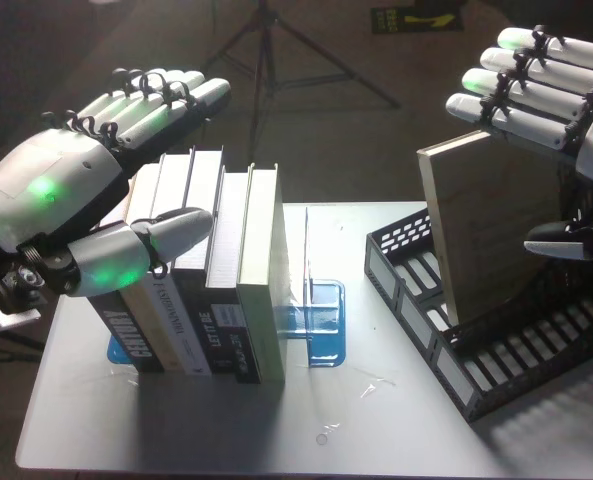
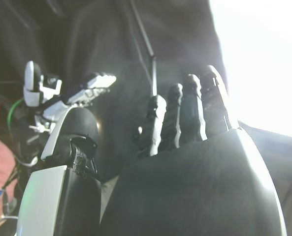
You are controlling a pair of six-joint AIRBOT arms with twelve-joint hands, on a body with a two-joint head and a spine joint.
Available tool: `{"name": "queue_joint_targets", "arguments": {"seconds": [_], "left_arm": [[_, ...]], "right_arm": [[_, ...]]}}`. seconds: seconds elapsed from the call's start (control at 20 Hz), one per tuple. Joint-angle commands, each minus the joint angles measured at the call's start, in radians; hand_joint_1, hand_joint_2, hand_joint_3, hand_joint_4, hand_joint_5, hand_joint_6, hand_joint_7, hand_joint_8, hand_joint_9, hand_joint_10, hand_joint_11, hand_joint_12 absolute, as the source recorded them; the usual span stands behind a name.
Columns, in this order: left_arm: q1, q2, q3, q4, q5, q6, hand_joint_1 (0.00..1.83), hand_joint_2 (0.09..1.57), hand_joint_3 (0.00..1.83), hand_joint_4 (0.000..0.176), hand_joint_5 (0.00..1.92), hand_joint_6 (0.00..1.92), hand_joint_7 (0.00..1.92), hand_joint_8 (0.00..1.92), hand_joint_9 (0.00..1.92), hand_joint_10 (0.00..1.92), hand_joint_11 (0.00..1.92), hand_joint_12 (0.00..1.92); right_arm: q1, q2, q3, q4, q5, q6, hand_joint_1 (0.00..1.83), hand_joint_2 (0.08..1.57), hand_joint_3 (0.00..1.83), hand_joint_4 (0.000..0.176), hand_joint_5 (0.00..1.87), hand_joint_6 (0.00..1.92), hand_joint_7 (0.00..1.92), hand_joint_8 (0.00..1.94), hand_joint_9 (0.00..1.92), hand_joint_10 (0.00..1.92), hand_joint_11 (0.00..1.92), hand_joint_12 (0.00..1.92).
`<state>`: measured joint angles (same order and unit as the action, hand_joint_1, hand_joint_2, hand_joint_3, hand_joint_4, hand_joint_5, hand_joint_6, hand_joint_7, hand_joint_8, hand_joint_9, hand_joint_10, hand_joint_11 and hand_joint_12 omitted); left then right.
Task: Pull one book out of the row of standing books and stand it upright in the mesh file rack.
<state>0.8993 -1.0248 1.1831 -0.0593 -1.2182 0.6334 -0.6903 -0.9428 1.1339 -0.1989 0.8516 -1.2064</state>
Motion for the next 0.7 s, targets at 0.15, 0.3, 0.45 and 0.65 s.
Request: {"name": "queue_joint_targets", "arguments": {"seconds": [0.15, 0.3, 0.45, 0.65], "left_arm": [[-0.015, 0.006, 0.0, -0.012, -0.138, -0.005, 0.37, 1.36, 0.0, 0.044, 0.05, 0.01, 0.0, 0.0, 0.0, 0.0, 0.0, 0.0], [-0.013, 0.005, 0.0, -0.017, -0.141, -0.004, 0.38, 1.36, 0.0, 0.04, 0.06, 0.01, 0.0, 0.0, 0.0, 0.0, 0.0, 0.0], [-0.007, 0.006, -0.004, -0.021, -0.151, -0.005, 0.4, 1.36, 0.0, 0.03, 0.05, 0.01, 0.0, 0.0, 0.0, 0.0, 0.0, 0.0], [0.007, 0.01, -0.009, -0.029, -0.157, -0.008, 0.42, 1.36, 0.0, 0.008, 0.07, 0.01, 0.0, 0.0, 0.0, 0.0, 0.0, 0.0]], "right_arm": [[0.007, -0.004, 0.001, 0.026, 0.129, -0.003, 0.45, 1.13, 0.0, 0.0, 0.0, 0.0, 0.0, 0.0, 0.0, 0.0, 0.0, 0.0], [0.004, -0.007, 0.001, 0.028, 0.127, -0.003, 0.46, 1.13, 0.0, 0.0, 0.0, 0.0, 0.0, 0.0, 0.0, 0.0, 0.0, 0.0], [0.004, -0.01, 0.001, 0.031, 0.128, -0.003, 0.48, 1.11, 0.0, 0.0, 0.0, 0.0, 0.0, 0.0, 0.0, 0.0, 0.0, 0.0], [0.005, -0.023, 0.003, 0.031, 0.13, -0.003, 0.47, 1.11, 0.0, 0.0, 0.0, 0.0, 0.0, 0.0, 0.0, 0.0, 0.0, 0.0]]}}
